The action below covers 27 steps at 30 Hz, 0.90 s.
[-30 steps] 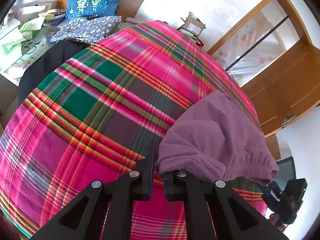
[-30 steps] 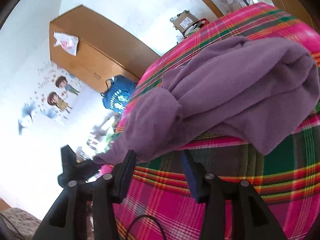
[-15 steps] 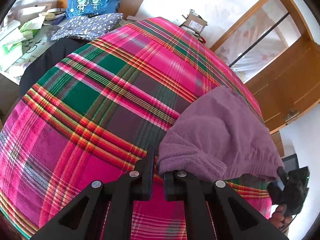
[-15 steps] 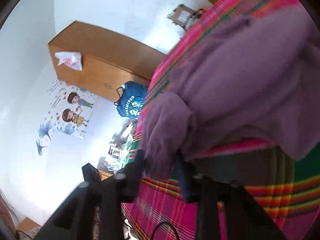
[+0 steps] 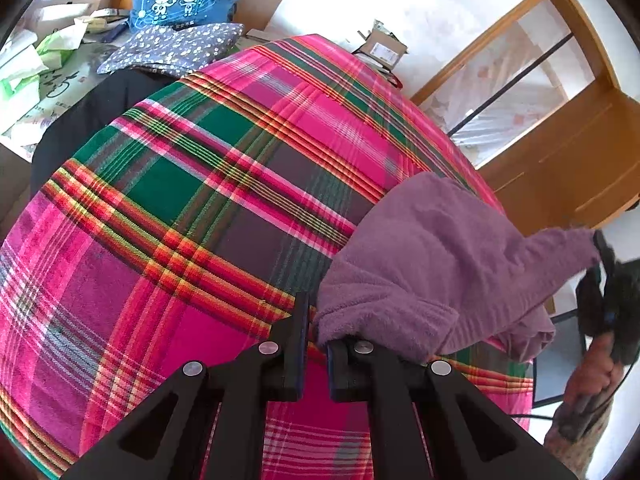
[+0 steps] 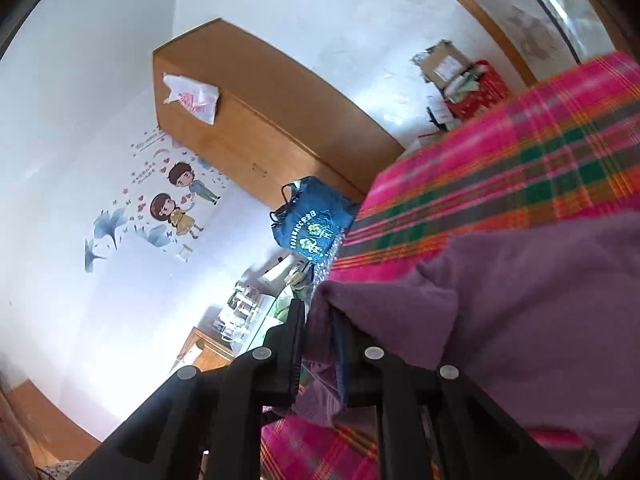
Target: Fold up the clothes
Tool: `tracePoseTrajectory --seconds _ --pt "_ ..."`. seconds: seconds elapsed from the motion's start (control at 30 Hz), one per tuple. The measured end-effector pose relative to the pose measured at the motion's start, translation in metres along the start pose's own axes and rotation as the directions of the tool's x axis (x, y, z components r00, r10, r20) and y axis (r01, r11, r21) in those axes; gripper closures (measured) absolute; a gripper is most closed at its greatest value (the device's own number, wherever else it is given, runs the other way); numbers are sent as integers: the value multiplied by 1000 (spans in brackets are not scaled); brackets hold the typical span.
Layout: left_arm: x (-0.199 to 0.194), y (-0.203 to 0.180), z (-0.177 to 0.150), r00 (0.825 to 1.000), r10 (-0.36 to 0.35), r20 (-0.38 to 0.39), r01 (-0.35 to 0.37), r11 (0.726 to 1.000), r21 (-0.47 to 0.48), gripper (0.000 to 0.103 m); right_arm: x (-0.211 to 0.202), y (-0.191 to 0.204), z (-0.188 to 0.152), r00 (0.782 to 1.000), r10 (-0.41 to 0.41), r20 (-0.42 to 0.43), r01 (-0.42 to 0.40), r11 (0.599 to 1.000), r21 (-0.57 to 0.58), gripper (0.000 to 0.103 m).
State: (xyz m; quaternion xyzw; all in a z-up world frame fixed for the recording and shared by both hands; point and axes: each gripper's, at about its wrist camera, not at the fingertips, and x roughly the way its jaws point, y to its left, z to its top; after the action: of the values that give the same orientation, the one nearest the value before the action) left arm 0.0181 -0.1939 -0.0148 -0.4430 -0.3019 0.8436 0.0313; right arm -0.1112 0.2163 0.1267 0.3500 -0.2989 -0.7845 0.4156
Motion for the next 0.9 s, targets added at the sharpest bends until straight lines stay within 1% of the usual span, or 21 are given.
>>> tracePoseTrajectory --seconds 0.27,0.43,0.53,0.63,0.73,0.9 --pt "-3 12 2 1000 -6 -3 6 1000 -25 96 34 25 27 1000 -1 -13 0 997 -73 89" --pt "-6 21 0 1000 -10 -1 10 999 -52 96 59 33 45 999 -20 -28 17 994 -107 89" --pt "-11 26 1 1000 -12 8 12 998 -67 96 78 41 55 998 -41 -45 34 989 -147 89" --pt "-16 30 2 1000 -15 21 17 996 -82 96 98 47 63 997 -41 -67 29 985 -170 89" --pt "-16 34 5 1000 -25 19 27 995 -100 96 119 51 69 995 -47 -93 28 981 -194 89" --pt "-11 38 7 1000 -14 11 15 994 -109 96 153 53 76 988 -80 -133 47 971 -234 89"
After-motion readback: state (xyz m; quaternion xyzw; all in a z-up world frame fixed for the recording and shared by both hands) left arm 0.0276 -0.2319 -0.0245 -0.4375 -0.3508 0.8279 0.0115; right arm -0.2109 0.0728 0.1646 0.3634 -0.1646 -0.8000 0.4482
